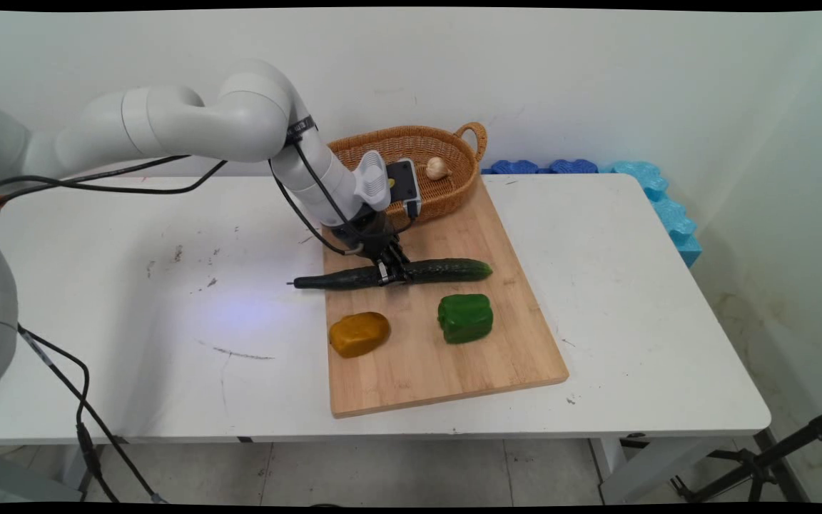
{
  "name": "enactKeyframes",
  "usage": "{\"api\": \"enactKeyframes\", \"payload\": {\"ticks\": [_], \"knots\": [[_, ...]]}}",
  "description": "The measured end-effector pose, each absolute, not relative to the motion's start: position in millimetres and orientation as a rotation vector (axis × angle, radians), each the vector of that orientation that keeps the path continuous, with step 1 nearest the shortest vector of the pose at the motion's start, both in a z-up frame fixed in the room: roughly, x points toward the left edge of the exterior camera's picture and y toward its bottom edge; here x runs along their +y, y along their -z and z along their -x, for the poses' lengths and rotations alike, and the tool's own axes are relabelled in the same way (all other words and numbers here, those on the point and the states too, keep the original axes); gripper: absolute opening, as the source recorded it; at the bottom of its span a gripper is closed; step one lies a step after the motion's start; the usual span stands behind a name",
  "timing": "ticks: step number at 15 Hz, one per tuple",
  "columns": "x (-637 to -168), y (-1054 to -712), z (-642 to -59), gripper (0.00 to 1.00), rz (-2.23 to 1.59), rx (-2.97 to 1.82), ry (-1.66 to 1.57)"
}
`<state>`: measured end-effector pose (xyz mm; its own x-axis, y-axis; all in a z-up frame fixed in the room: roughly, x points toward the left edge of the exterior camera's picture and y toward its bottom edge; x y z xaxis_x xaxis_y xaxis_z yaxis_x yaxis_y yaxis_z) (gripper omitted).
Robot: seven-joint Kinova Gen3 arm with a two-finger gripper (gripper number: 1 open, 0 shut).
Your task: Place the picked object in the vegetable basket
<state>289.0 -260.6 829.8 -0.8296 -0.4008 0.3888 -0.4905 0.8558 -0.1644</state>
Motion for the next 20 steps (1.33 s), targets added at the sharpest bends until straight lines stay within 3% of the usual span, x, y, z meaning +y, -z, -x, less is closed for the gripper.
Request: {"api": "enactKeyframes", "payload": {"ticks": [9,20], "knots": [[-258.7,-844.1,-287.0,0.00,-0.640,-2.683,-0.395],[-268.1,-904.8,-285.8,0.00,-0.725,-2.599,-0.479]]}}
